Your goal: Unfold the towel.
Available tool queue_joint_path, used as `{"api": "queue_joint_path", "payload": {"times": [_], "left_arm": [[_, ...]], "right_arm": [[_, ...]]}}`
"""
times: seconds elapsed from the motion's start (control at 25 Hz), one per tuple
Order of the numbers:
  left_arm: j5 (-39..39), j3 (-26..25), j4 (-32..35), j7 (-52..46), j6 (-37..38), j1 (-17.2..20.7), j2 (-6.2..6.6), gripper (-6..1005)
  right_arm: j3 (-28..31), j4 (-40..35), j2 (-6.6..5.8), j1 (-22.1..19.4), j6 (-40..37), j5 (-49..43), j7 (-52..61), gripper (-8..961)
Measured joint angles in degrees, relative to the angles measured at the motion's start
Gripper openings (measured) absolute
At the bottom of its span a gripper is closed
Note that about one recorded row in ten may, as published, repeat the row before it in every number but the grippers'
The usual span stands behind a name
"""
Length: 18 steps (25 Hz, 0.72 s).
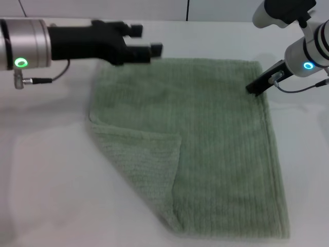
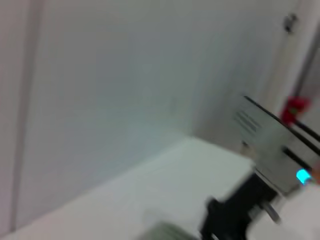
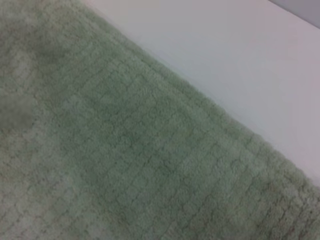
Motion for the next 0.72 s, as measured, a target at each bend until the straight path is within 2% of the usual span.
{"api": "queue_joint_path", "payload": {"times": [0.12, 0.16, 0.24, 0.48, 0.6, 0.72], "left_arm": [[5.35, 0.01, 2.51, -0.54, 2.49, -0.49, -1.63, 786], [5.35, 0.01, 2.51, -0.54, 2.49, -0.49, -1.63, 786], [7.26, 0.02, 3.47, -0.76, 2.66, -0.61, -2.56, 786], [10.04, 0.06, 4.26, -1.10, 3.75, -1.18, -3.64, 786], [15.20, 0.32, 5.31, -2.84, 3.89, -2.01, -4.68, 786], [17.27, 1.01, 5.69, -3.84, 3.95, -2.58, -4.96, 786]], "right_arm": [[-0.10, 0.00, 0.01, 0.00, -0.02, -0.02, 0.00, 0], [-0.10, 0.00, 0.01, 0.00, -0.02, -0.02, 0.00, 0], [-0.04, 0.22, 0.03, 0.00, -0.02, -0.03, 0.00, 0], [0.00, 0.49, 0.06, 0.00, -0.01, -0.03, -0.08, 0], [-0.19, 0.52, 0.06, 0.00, 0.06, -0.03, -0.08, 0], [-0.20, 0.53, 0.06, 0.00, -0.01, -0.03, -0.08, 0]]}}
